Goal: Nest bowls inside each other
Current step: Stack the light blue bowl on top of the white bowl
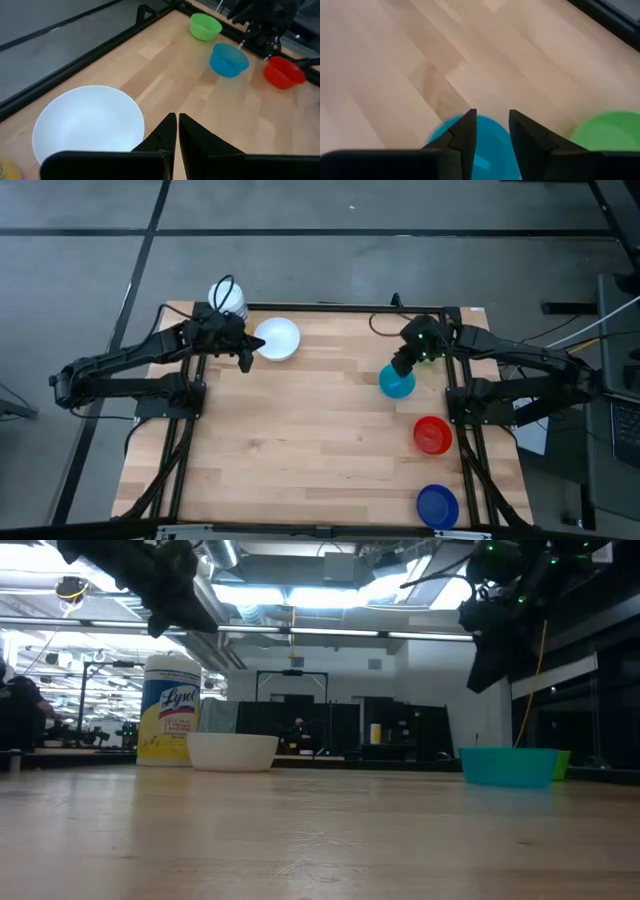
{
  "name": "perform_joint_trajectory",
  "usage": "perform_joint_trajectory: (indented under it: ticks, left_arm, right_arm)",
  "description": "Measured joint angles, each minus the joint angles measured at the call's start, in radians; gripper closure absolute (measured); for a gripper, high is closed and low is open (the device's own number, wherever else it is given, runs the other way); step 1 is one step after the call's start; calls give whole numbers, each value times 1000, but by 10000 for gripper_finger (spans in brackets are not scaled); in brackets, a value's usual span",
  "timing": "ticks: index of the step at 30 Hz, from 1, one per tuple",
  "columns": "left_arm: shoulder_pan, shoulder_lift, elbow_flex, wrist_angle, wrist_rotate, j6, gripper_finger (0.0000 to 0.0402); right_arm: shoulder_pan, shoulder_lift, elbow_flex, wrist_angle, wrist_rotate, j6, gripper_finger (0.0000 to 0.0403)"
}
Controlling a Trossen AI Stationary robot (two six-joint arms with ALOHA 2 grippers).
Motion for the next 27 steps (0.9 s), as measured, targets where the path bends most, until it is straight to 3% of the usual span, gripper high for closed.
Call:
perform_joint_trajectory:
  ticks: [9, 16, 21, 27]
  left_arm:
    - [3, 80, 0, 20, 5, 25, 386]
    - [3, 129, 0, 50, 65, 37, 386]
    - [3, 140, 0, 50, 105, 37, 386]
    - [3, 139, 0, 54, 118, 43, 386]
  right_arm:
    - [-86, 182, -1, 91, -222, 26, 290]
    - [-75, 342, -2, 172, -298, 12, 281]
    - [-83, 383, -2, 207, -313, 18, 268]
    - [-76, 356, -1, 208, -417, 103, 270]
